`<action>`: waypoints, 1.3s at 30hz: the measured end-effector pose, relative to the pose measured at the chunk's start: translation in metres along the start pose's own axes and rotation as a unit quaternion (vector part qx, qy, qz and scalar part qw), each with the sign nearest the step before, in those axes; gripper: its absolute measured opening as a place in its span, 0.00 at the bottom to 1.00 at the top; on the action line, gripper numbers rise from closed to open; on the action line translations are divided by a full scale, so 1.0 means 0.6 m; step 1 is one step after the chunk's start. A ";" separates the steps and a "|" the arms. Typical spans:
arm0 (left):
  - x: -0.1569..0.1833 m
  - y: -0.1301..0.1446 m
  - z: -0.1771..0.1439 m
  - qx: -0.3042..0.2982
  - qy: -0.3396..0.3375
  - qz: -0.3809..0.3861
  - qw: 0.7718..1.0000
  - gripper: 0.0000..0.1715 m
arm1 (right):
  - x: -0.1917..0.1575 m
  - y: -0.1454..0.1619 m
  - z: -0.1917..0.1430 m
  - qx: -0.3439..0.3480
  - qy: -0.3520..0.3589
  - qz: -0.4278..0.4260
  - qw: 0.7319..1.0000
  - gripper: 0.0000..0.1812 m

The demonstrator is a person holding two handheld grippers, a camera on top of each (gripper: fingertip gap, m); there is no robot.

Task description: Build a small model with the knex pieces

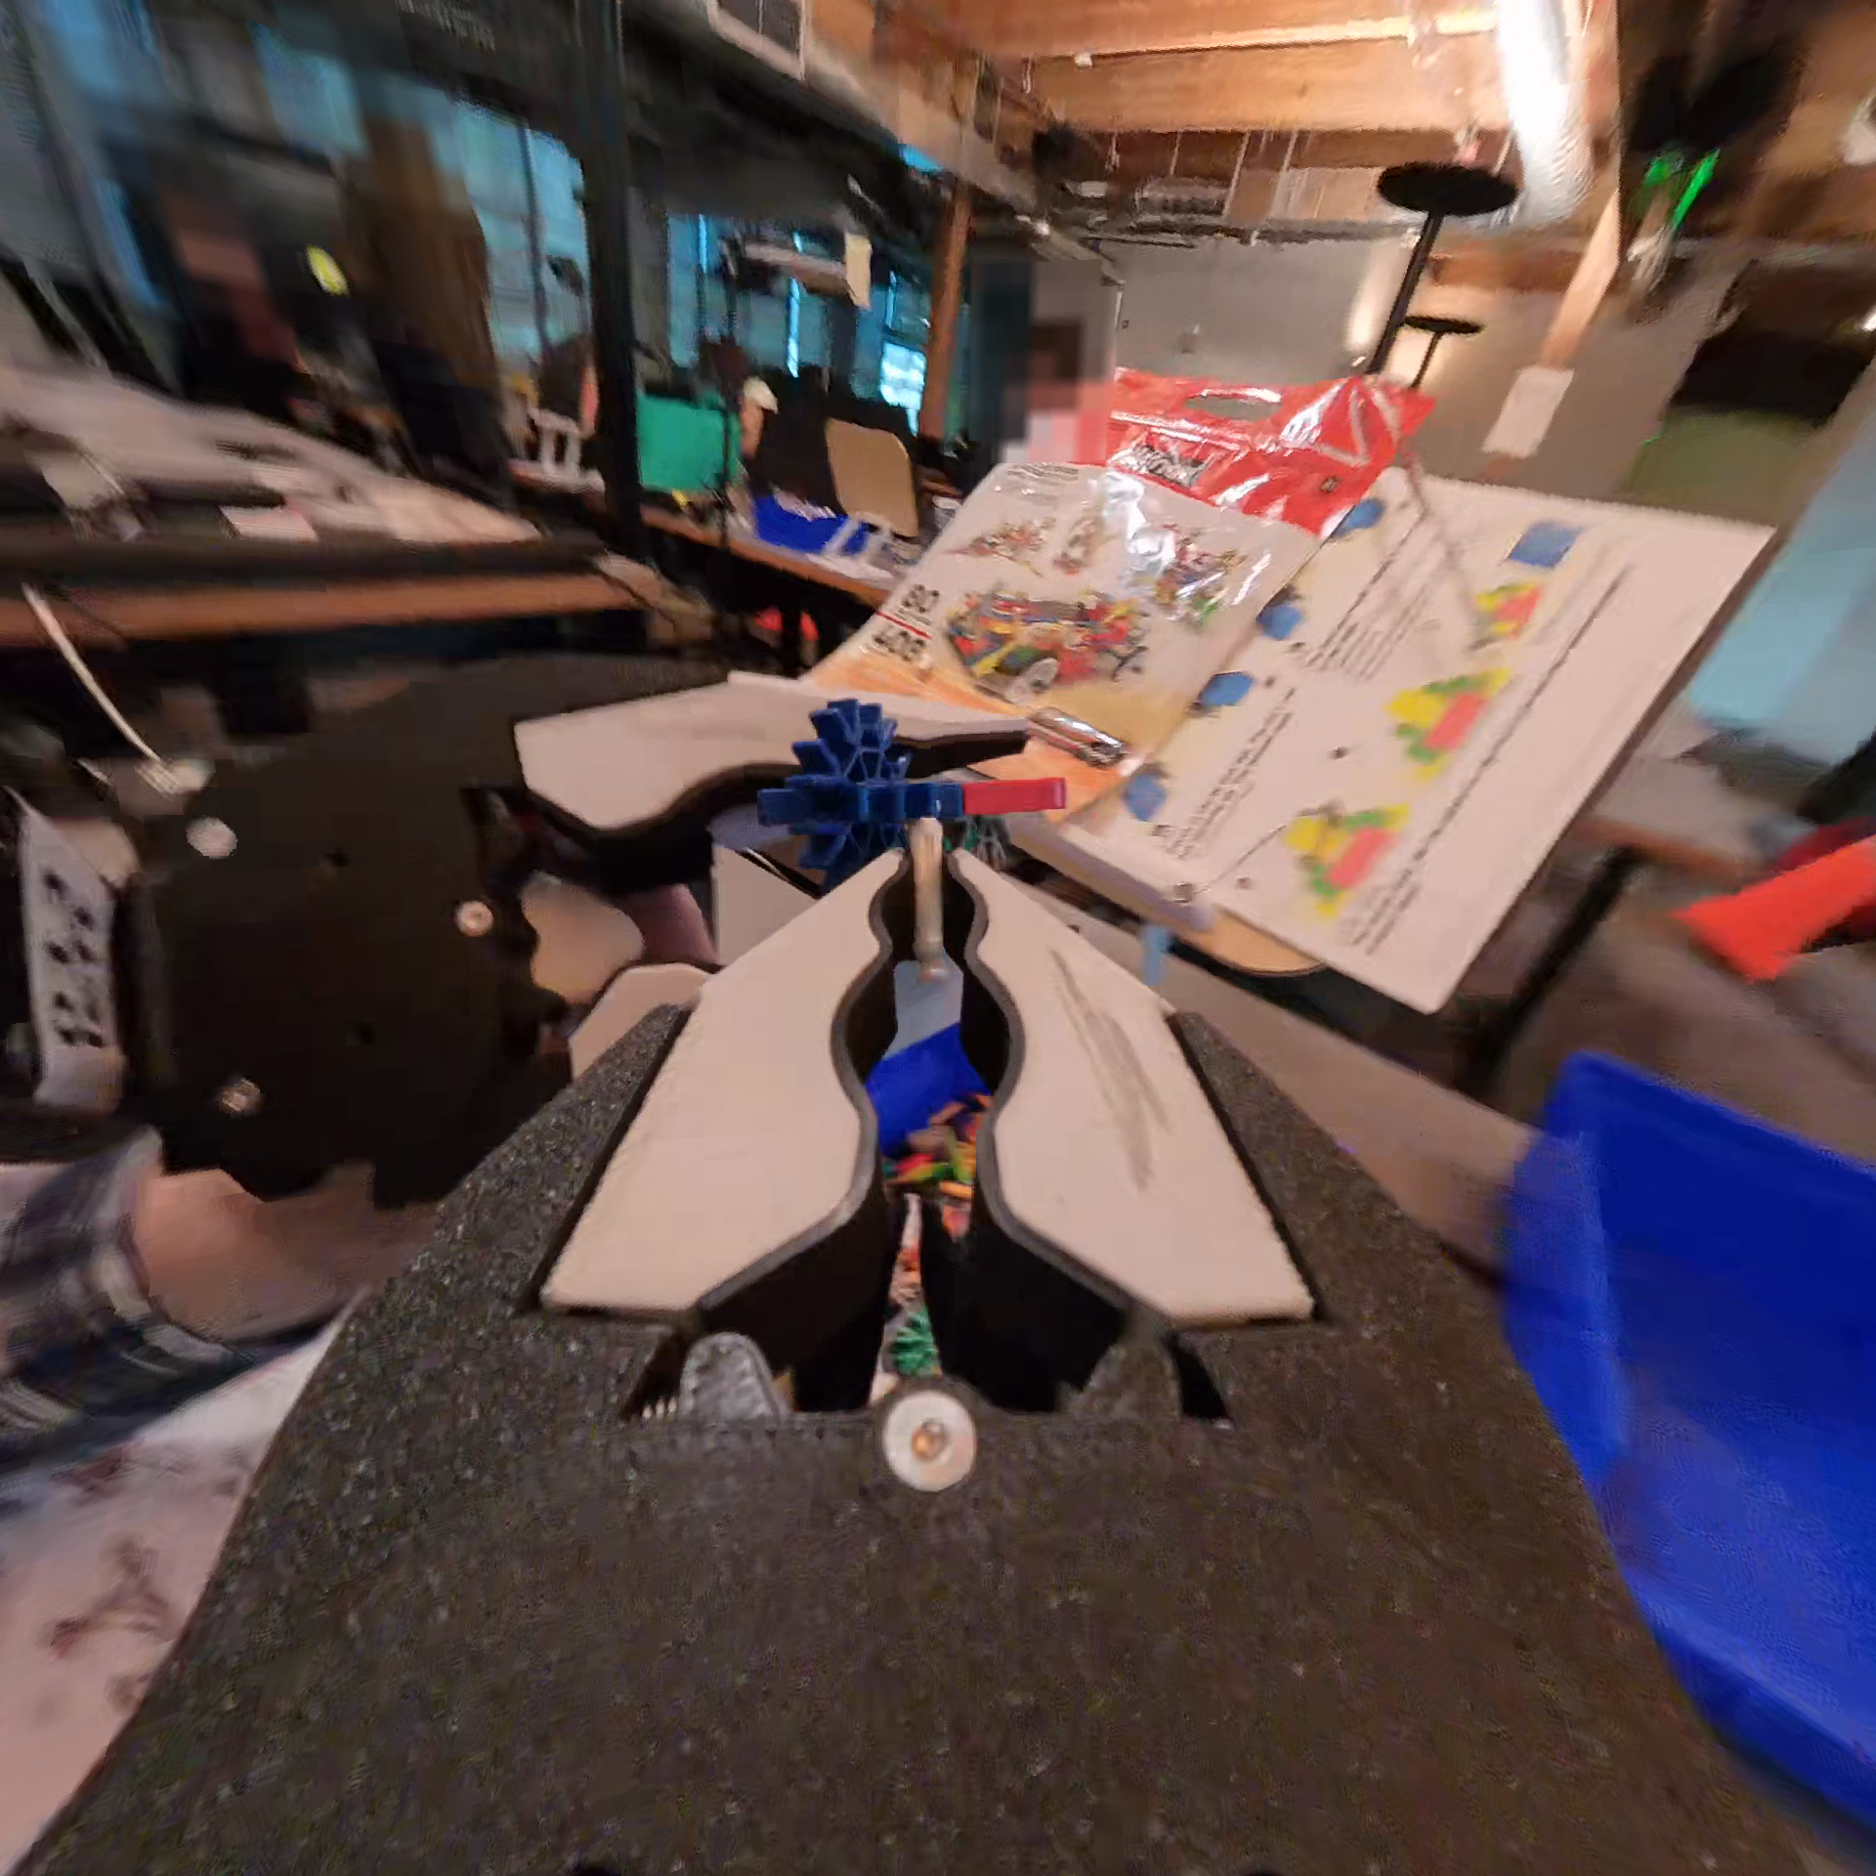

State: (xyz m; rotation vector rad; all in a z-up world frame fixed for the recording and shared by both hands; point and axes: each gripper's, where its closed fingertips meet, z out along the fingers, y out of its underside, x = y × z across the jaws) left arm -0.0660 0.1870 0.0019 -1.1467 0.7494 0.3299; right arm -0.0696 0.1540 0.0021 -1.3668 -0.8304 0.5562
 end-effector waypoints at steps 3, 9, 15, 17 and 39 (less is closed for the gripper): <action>0.013 -0.003 0.002 0.017 0.043 -0.081 0.996 0.22 | -0.002 -0.002 0.000 0.020 0.003 0.017 1.000 0.01; 0.047 -0.006 0.005 0.003 0.177 -0.212 0.961 0.22 | 0.016 -0.001 -0.004 -0.023 0.090 -0.241 0.966 0.02; 0.059 -0.007 -0.003 -0.027 0.255 -0.267 0.929 0.22 | 0.022 -0.007 -0.005 -0.044 0.113 -0.384 0.915 0.01; 0.062 -0.008 -0.004 -0.032 0.270 -0.284 0.919 0.22 | 0.021 -0.007 -0.005 -0.046 0.116 -0.404 0.906 0.02; 0.155 -0.044 -0.203 0.029 0.551 0.020 0.834 0.23 | -0.133 0.031 -0.154 -0.105 -0.464 -0.197 0.857 0.02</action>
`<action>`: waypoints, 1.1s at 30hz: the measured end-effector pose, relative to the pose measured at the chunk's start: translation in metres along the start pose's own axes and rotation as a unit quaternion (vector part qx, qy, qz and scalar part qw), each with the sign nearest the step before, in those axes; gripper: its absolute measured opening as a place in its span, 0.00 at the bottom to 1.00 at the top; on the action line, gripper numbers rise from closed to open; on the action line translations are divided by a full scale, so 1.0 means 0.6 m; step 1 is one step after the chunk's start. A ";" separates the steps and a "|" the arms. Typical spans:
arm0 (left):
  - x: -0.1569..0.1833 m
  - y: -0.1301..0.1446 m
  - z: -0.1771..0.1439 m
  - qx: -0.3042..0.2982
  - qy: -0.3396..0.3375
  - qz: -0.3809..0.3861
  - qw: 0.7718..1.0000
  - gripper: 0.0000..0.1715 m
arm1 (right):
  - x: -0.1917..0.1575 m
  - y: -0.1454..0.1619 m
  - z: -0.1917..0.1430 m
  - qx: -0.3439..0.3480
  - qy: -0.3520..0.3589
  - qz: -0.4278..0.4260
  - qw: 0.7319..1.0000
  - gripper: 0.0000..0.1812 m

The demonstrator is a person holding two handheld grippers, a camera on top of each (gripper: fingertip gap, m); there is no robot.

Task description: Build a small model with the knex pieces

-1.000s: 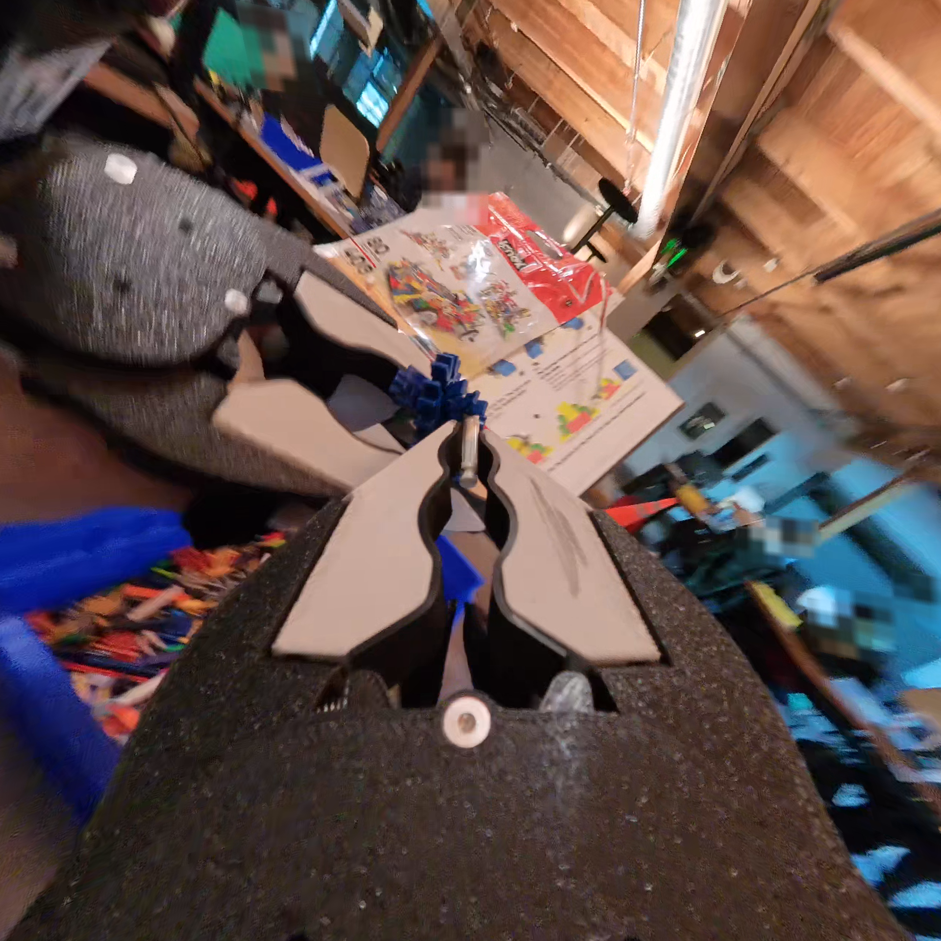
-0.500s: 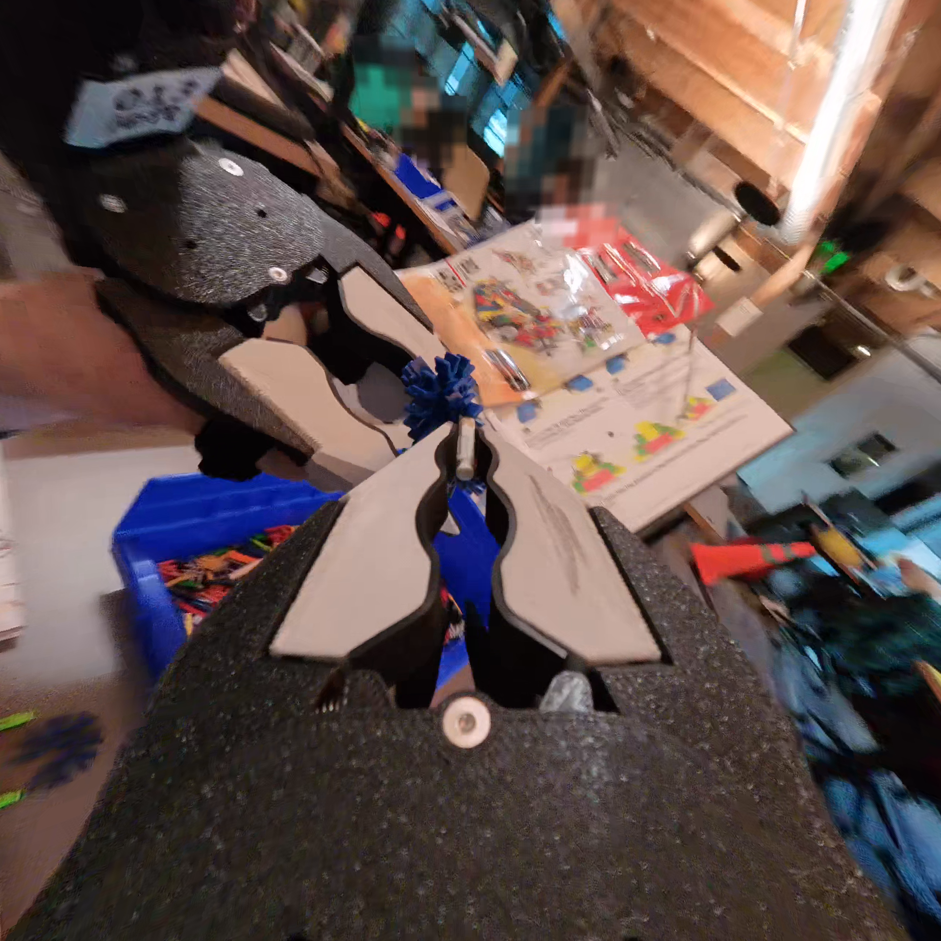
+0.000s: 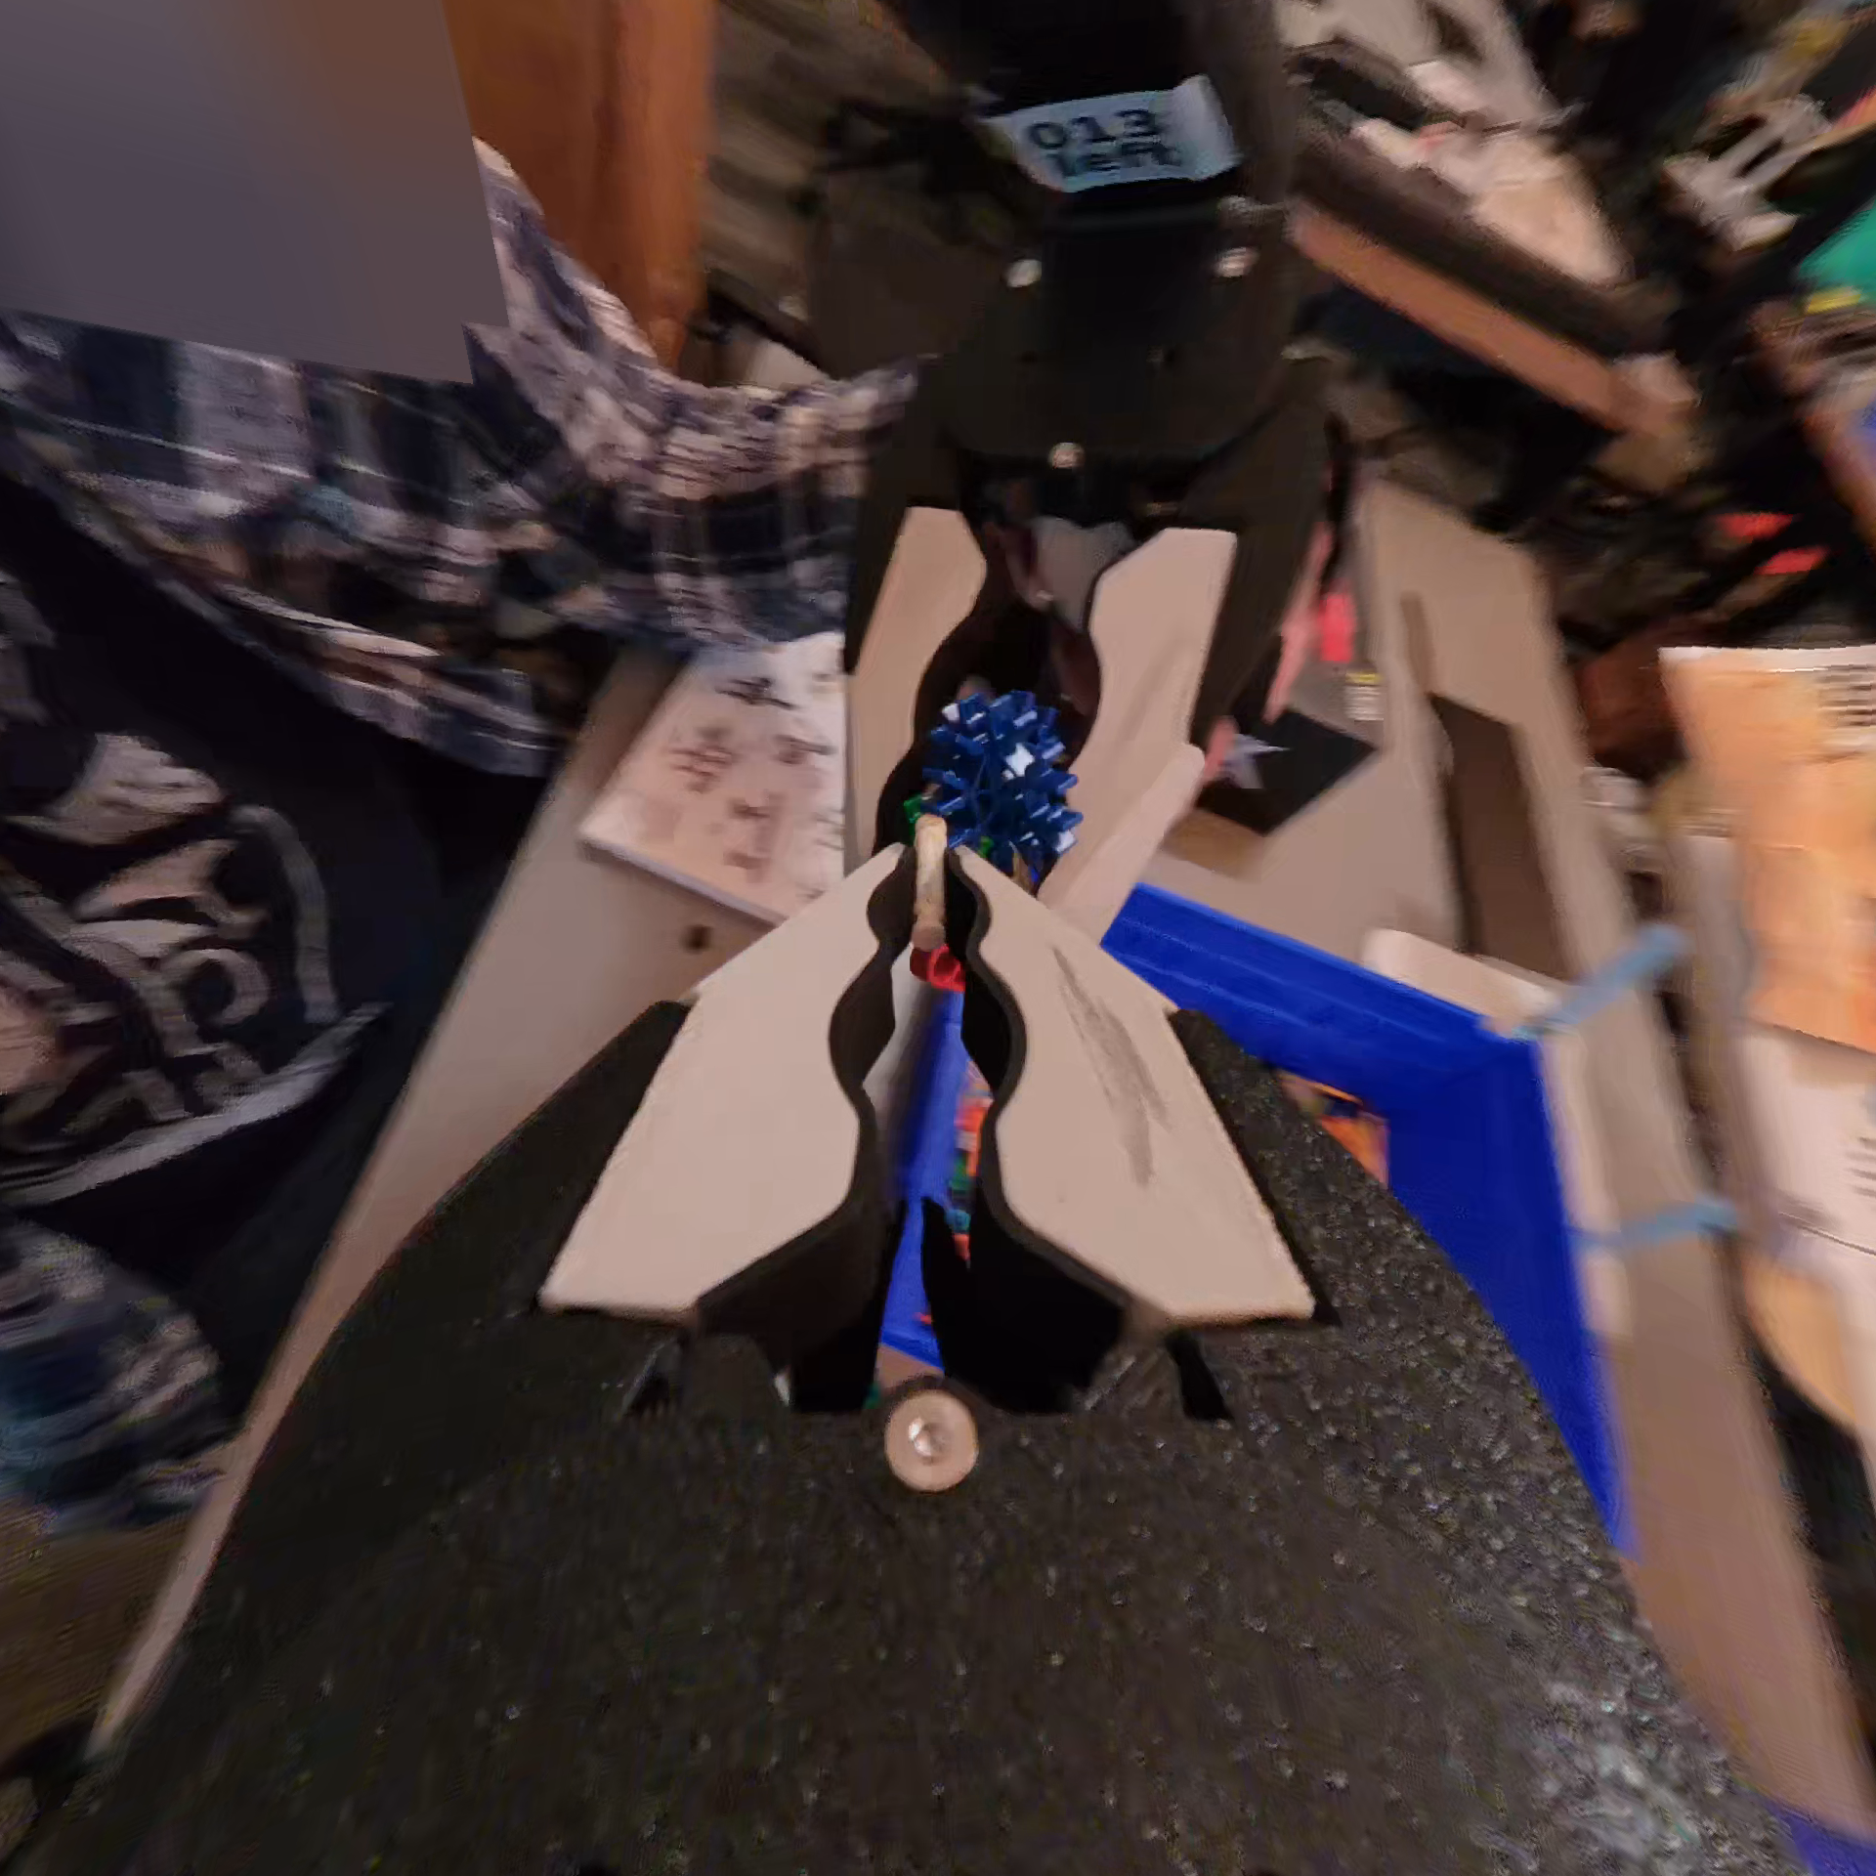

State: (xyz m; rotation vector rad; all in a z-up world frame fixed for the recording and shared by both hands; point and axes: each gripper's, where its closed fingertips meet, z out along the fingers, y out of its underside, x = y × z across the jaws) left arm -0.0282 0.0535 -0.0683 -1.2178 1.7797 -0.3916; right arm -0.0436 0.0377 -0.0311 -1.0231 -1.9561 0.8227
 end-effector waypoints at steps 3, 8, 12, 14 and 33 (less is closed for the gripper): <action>0.012 0.002 0.002 0.004 0.026 -0.009 1.000 0.23 | -0.017 0.002 0.004 0.032 -0.059 0.031 0.997 0.02; -0.099 0.071 -0.034 -0.039 -0.127 -0.073 0.988 0.24 | 0.098 0.017 -0.034 0.073 0.121 0.085 0.986 0.02; -0.126 0.112 -0.041 -0.065 -0.157 -0.104 0.980 0.24 | 0.168 0.123 -0.016 -0.056 0.227 0.139 0.962 0.10; -0.130 0.119 -0.039 -0.073 -0.163 -0.107 0.978 0.24 | 0.168 0.175 0.012 -0.111 0.215 0.173 0.955 0.26; -0.118 0.001 -0.036 0.207 -0.063 -0.180 0.960 0.24 | 0.137 0.044 -0.020 0.079 0.244 0.125 0.959 0.09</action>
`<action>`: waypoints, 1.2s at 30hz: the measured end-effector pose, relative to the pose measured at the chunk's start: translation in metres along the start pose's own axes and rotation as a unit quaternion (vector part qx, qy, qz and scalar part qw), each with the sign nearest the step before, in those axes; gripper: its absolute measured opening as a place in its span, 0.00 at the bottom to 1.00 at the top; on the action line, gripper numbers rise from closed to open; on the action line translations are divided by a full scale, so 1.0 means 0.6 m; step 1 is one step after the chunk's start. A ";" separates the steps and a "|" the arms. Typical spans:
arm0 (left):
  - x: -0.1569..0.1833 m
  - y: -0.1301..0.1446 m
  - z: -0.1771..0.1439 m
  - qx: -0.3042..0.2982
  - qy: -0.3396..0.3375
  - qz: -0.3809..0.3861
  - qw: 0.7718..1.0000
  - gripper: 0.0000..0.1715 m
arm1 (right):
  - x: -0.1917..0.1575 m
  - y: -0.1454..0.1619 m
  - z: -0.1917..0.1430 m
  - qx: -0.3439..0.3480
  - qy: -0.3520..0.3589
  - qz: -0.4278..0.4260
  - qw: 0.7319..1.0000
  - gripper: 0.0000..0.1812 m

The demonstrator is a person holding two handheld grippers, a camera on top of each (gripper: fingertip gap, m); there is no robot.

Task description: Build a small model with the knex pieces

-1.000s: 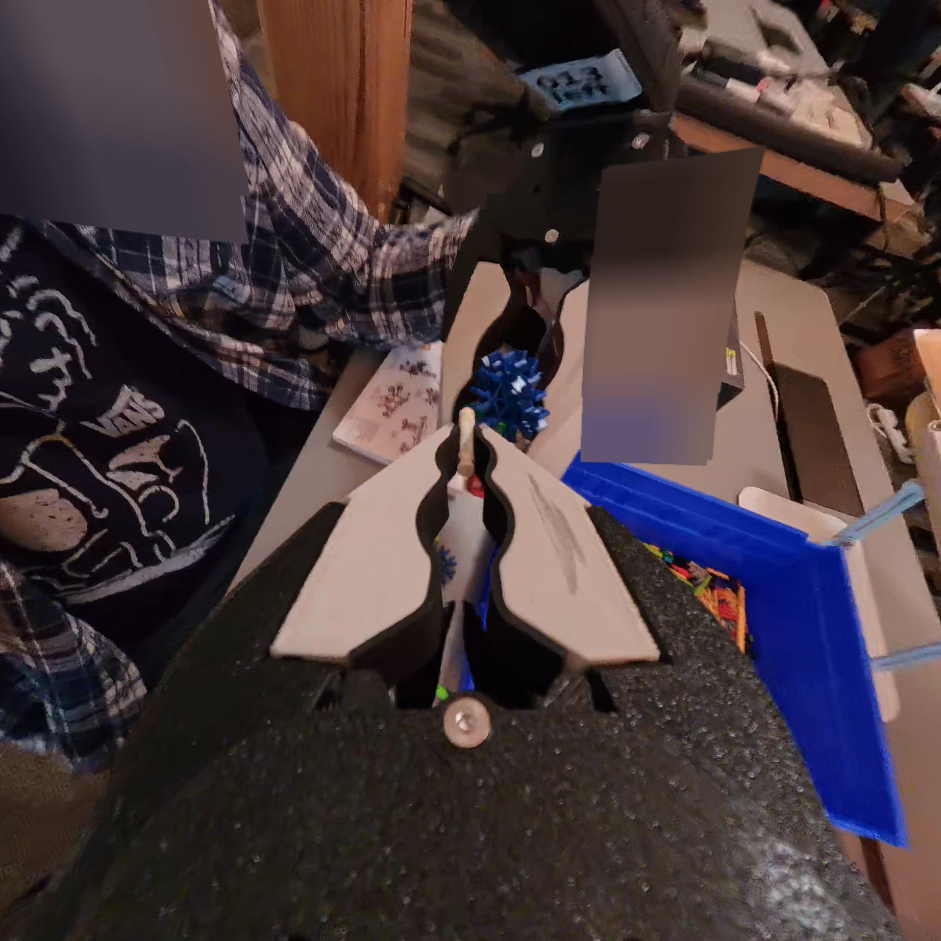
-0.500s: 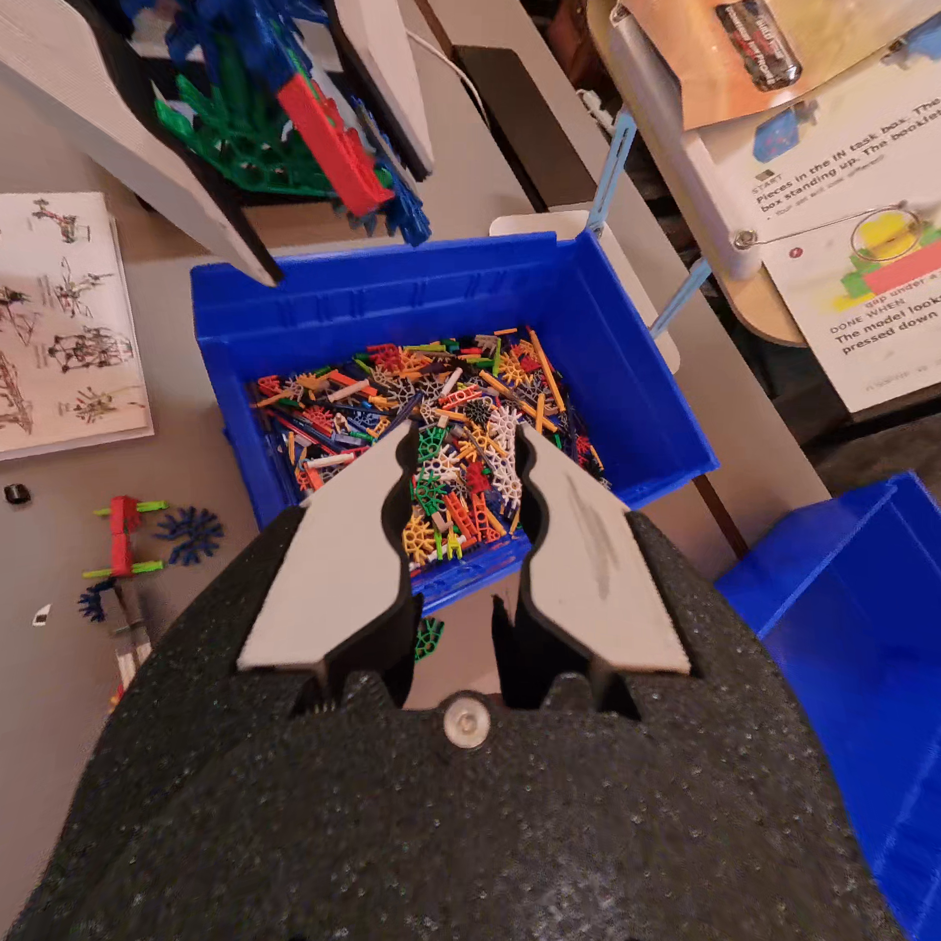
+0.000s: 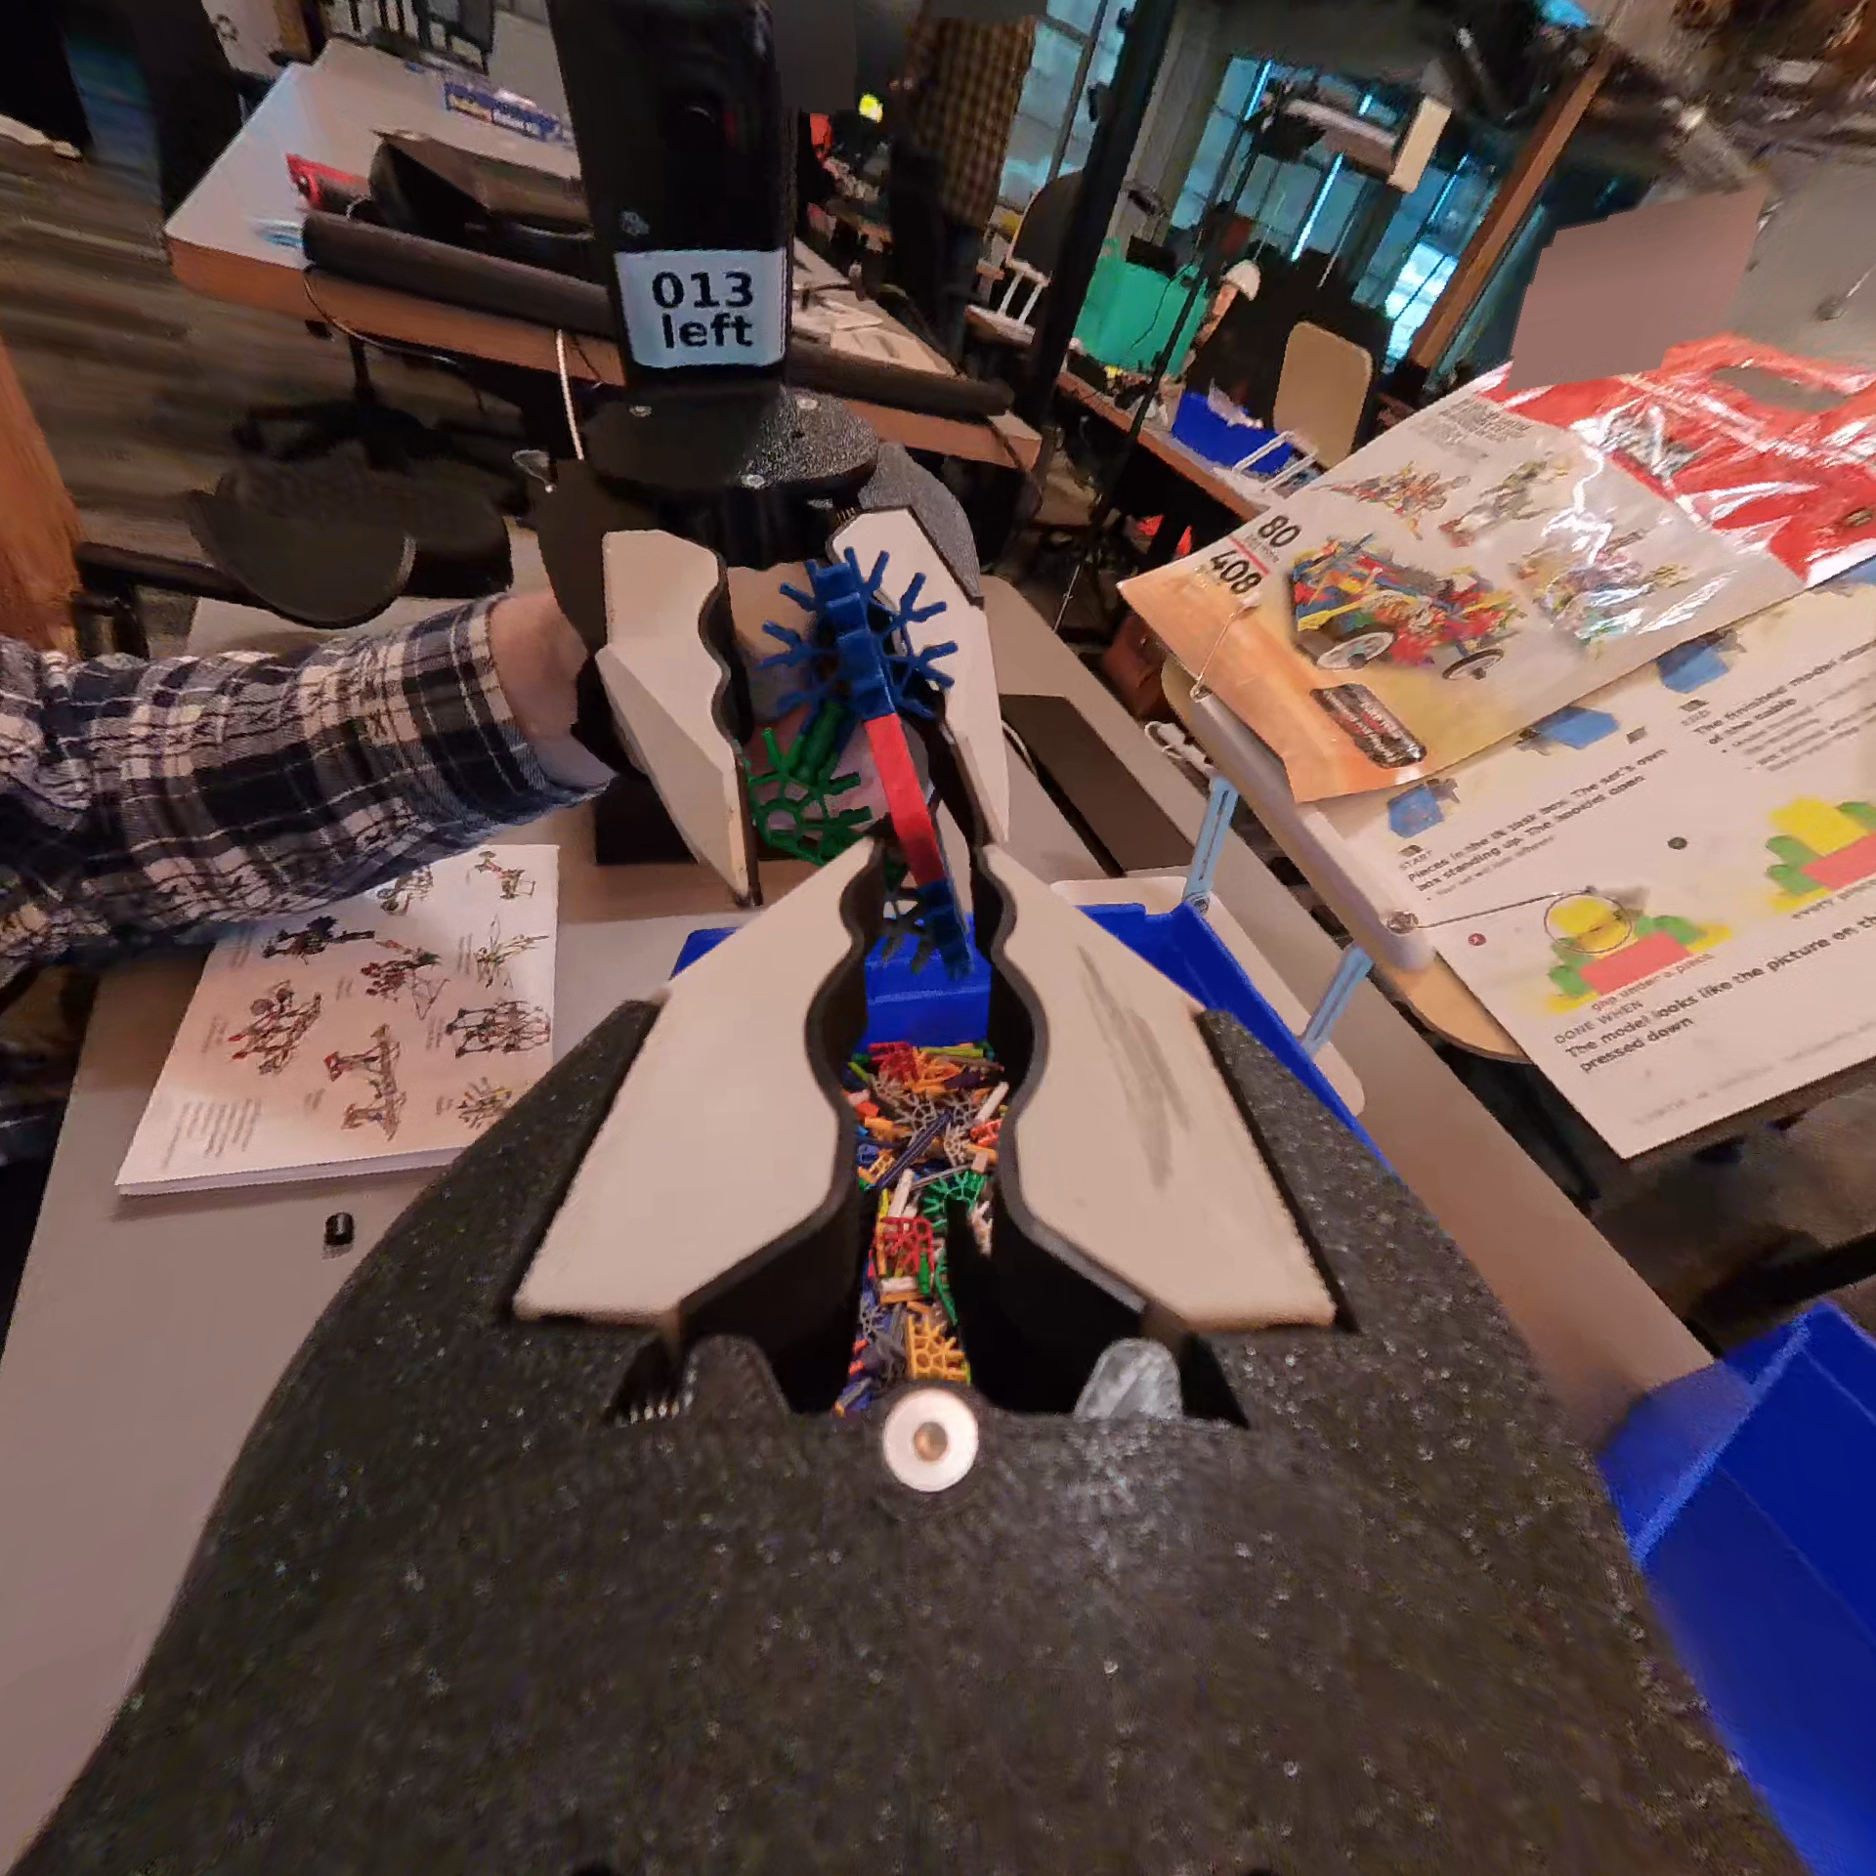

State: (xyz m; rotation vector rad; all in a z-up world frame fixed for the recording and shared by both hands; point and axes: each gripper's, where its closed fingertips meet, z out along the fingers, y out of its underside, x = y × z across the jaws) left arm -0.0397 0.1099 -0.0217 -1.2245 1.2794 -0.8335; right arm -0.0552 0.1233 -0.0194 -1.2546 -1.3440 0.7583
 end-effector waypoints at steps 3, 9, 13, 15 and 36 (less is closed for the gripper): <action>-0.001 -0.006 0.004 0.017 0.009 -0.030 0.999 0.24 | 0.007 -0.010 -0.003 0.014 0.029 -0.022 0.999 0.09; -0.008 -0.009 0.014 0.047 0.021 -0.076 0.996 0.26 | 0.004 -0.004 0.009 -0.020 0.056 -0.073 0.996 0.03; -0.071 -0.009 -0.004 0.056 -0.087 -0.090 0.991 0.33 | 0.056 -0.014 -0.013 0.003 0.142 -0.036 0.989 0.02; -0.087 -0.007 -0.012 0.045 -0.126 -0.078 0.988 0.33 | 0.079 -0.021 -0.030 0.022 0.182 -0.015 0.983 0.02; -0.076 -0.030 0.014 0.016 -0.231 0.035 0.972 0.02 | 0.064 -0.046 -0.018 -0.037 0.328 -0.194 0.924 0.03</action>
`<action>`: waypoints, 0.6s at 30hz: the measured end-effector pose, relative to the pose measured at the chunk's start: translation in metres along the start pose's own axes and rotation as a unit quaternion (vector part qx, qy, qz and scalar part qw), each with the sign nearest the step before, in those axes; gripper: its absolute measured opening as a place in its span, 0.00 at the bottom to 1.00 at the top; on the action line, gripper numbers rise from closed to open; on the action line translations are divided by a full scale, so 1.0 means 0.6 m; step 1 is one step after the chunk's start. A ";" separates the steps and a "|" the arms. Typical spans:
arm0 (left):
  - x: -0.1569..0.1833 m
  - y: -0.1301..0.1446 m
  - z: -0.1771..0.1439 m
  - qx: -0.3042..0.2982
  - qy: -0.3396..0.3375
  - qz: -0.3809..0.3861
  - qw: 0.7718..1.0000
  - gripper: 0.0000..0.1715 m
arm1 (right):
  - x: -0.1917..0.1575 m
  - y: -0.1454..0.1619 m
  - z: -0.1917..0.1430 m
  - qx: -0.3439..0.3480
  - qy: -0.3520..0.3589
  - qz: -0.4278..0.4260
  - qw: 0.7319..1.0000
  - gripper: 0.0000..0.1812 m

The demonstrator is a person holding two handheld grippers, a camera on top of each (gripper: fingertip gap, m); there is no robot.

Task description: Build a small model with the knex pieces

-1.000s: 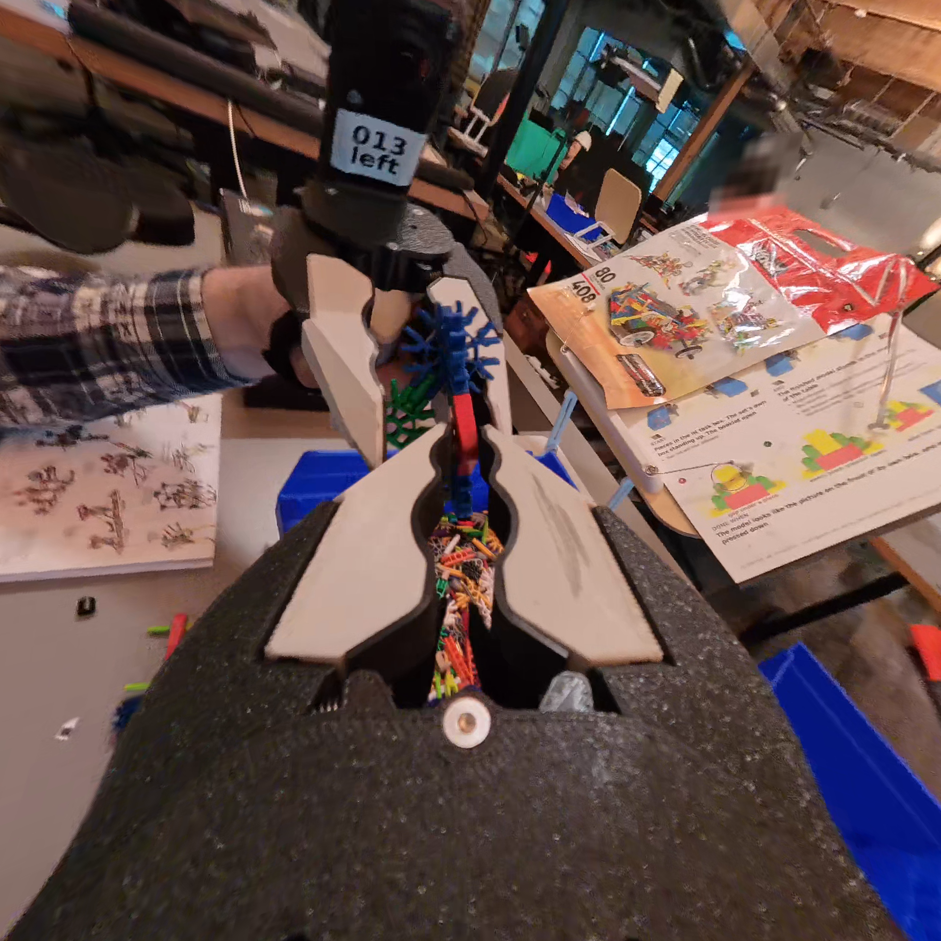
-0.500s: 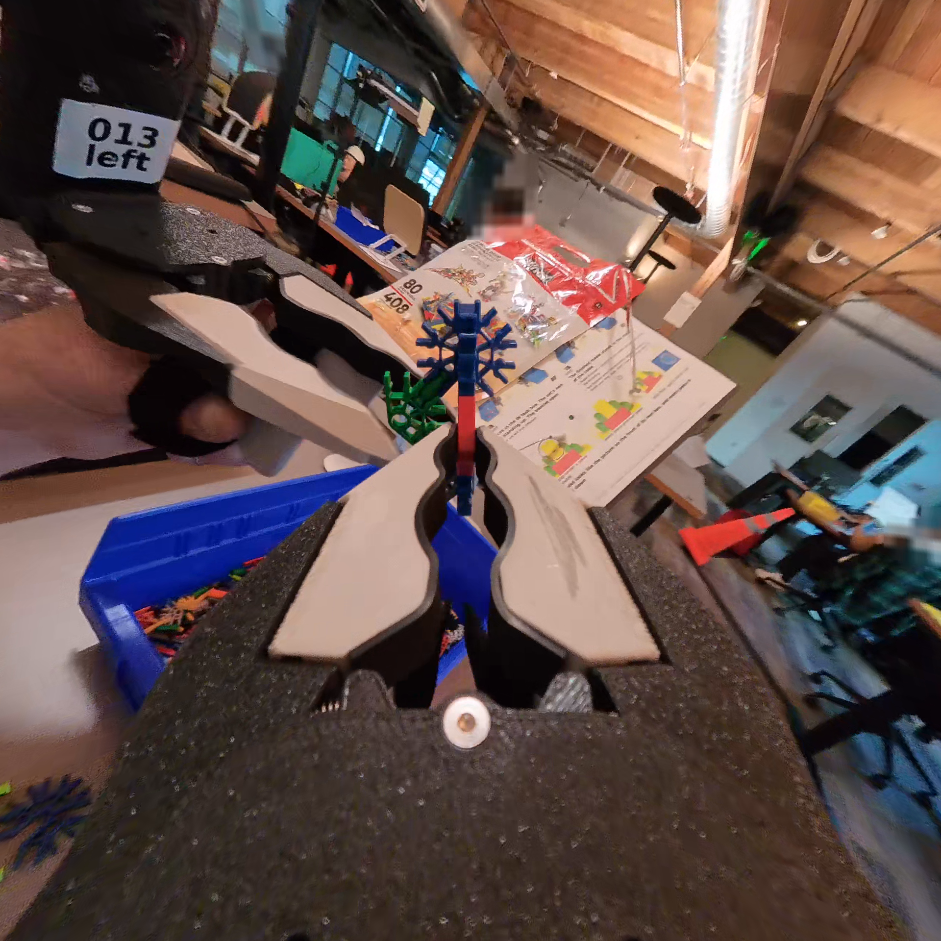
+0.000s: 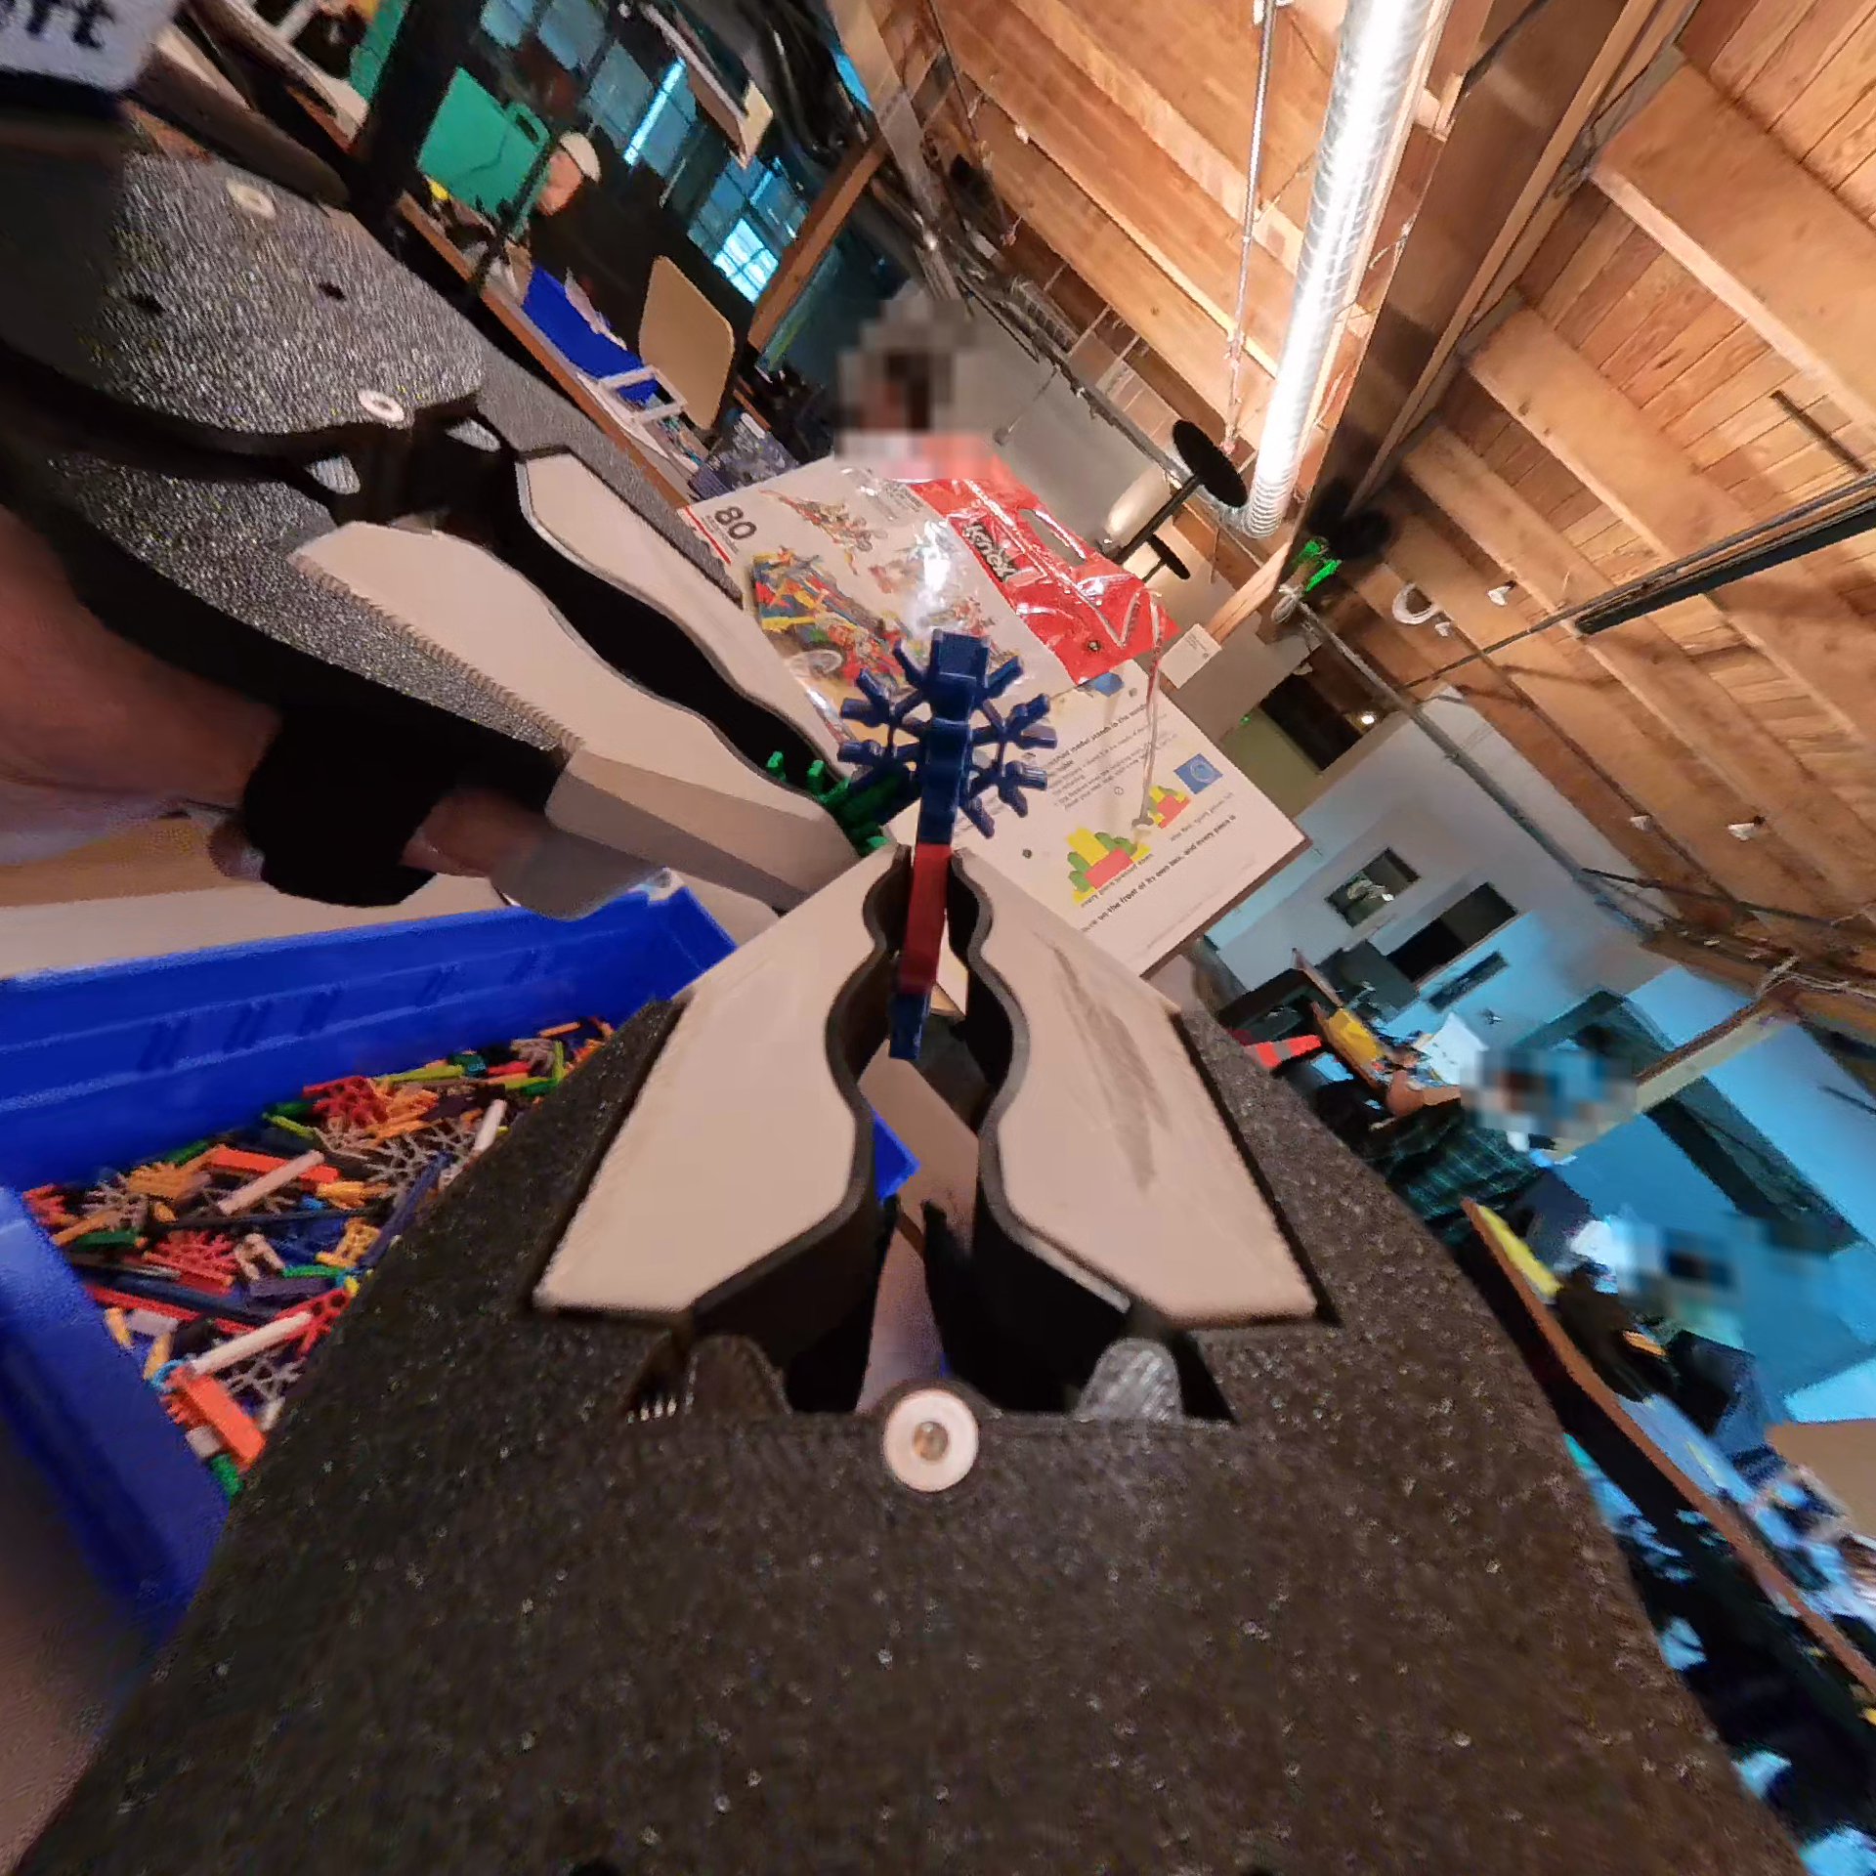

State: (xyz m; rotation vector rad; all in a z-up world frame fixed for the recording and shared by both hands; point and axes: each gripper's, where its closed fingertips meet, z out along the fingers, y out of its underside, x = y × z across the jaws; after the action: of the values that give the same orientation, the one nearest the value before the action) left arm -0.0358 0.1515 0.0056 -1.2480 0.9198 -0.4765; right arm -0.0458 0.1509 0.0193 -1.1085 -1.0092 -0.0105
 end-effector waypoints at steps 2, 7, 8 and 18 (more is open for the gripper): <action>0.005 -0.006 0.000 0.008 0.018 -0.030 0.999 0.02 | 0.001 -0.004 -0.003 0.008 -0.029 0.040 0.999 0.02; 0.025 -0.008 -0.008 -0.018 0.060 -0.006 0.998 0.02 | -0.008 -0.008 -0.017 0.042 -0.160 0.148 0.975 0.02; 0.030 -0.010 -0.011 -0.022 0.071 -0.003 0.997 0.03 | -0.010 -0.010 -0.023 0.047 -0.183 0.160 0.969 0.02; 0.081 -0.033 -0.036 0.010 0.202 -0.049 0.978 0.01 | -0.024 -0.029 -0.069 0.102 -0.364 0.238 0.895 0.01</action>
State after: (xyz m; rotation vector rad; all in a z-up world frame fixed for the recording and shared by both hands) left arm -0.0224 0.0964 0.0072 -1.2025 1.1939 -0.8377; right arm -0.0348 0.1048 0.0192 -1.1585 -1.3235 0.9508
